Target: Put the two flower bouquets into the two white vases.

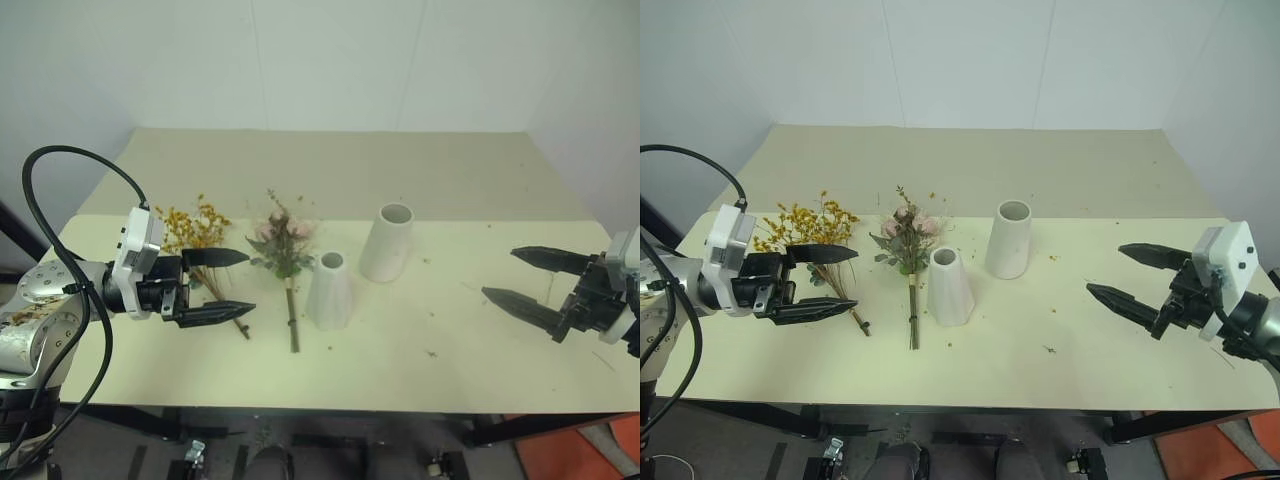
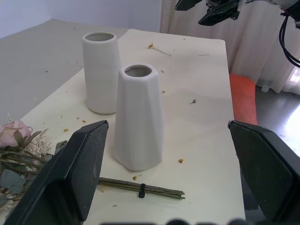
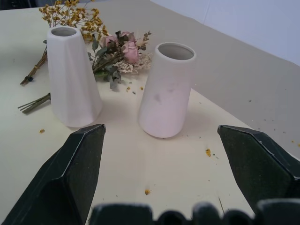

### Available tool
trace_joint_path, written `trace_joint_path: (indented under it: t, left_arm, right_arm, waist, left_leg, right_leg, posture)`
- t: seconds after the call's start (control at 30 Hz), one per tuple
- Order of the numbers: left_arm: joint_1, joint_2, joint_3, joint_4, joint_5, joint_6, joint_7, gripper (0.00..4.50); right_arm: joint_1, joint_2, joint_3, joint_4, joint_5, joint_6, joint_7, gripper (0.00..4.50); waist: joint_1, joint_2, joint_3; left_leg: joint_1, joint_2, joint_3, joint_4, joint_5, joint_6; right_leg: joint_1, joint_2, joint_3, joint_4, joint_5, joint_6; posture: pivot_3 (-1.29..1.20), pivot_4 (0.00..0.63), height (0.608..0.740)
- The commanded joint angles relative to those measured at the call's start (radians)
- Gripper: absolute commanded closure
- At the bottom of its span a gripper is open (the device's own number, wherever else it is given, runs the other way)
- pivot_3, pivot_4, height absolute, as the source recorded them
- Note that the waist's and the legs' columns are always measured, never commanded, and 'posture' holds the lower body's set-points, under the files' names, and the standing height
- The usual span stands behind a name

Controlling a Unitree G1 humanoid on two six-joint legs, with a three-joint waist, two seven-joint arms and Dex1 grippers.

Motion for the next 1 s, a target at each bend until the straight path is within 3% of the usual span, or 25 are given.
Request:
trace_joint_path:
  t: [0.03, 0.53, 0.83, 1.0]
  left_arm:
    - [0.0, 0.013, 0.045, -0.023, -0.014, -0.013, 0.001, 0.04]
    - [0.008, 0.023, 0.044, -0.031, 0.013, 0.009, 0.052, 0.04]
    - [-0.041, 0.171, -0.056, -0.14, 0.122, 0.39, 0.371, 0.04]
    - [-0.211, 0.143, -0.126, -0.14, 0.096, 0.737, 0.534, 0.04]
  right_arm:
    - [-0.019, -0.012, -0.008, -0.003, 0.01, -0.021, 0.008, 0.0]
    - [-0.032, -0.01, 0.004, 0.003, 0.005, -0.028, 0.013, 0.0]
    - [-0.122, -0.018, 0.084, 0.057, -0.008, -0.046, 0.037, 0.0]
    - [-0.149, -0.019, 0.108, 0.079, -0.016, -0.049, 0.05, 0.0]
  waist:
    - [0.0, 0.0, 0.0]
    - [-0.001, 0.0, 0.0]
    - [-0.003, 0.0, 0.0]
    - [0.003, -0.001, 0.0]
  left_leg:
    - [0.0, 0.0, 0.0, 0.0, 0.0, 0.0]
    - [0.0, 0.0, 0.0, 0.0, 0.0, 0.0]
    - [0.0, 0.0, 0.0, 0.0, 0.0, 0.0]
    - [-0.001, -0.001, 0.0, 0.0, 0.0, 0.0]
  right_leg:
    - [0.0, 0.0, 0.0, 0.0, 0.0, 0.0]
    - [0.0, 0.0, 0.0, 0.0, 0.0, 0.0]
    - [0.0, 0.0, 0.0, 0.0, 0.0, 0.0]
    - [-0.001, 0.0, 0.0, 0.0, 0.0, 0.0]
  posture:
    - [0.0, 0.15, 0.74]
    - [0.0, 0.15, 0.74]
    - [0.0, 0.15, 0.74]
    - [0.0, 0.15, 0.74]
